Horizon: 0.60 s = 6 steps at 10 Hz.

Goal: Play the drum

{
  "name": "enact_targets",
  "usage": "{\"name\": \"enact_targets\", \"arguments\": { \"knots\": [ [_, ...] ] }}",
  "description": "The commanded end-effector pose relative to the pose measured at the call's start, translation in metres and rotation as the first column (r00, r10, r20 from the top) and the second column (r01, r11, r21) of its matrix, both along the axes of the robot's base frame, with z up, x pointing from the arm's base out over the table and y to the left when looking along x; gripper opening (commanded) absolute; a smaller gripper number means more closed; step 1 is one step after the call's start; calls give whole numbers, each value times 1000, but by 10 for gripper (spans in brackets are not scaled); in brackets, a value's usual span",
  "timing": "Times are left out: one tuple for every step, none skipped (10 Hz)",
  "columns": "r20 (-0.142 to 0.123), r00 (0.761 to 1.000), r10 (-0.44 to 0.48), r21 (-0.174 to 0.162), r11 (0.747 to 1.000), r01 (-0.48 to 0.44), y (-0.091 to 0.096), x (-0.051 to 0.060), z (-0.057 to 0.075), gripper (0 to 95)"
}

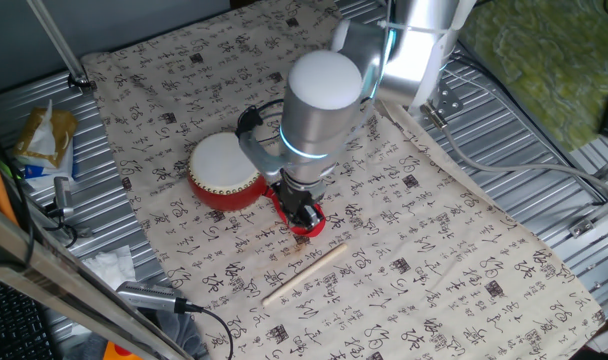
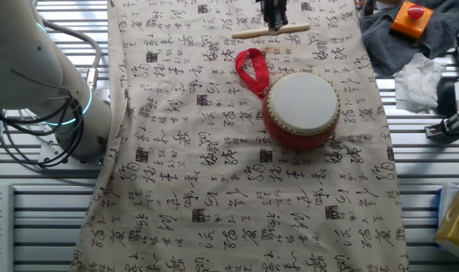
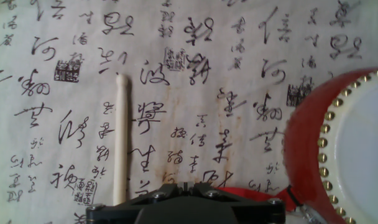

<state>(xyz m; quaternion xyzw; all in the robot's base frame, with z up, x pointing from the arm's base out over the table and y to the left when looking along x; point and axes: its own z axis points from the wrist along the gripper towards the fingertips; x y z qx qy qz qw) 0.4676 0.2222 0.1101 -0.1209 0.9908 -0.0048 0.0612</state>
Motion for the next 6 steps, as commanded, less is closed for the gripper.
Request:
{"name": "enact_targets", "arguments": {
  "knots": [
    [-11,996,91,-9,996,-91,2,1,0,0],
    [-14,995,104,-11,995,-104,2,1,0,0],
    [-17,993,117,-13,993,-117,2,1,0,0],
    [-23,992,127,-15,992,-127,2,1,0,0],
    [-24,990,137,-15,990,-137,2,1,0,0],
    [-26,990,140,-14,990,-140,2,1,0,0]
  ]
}}
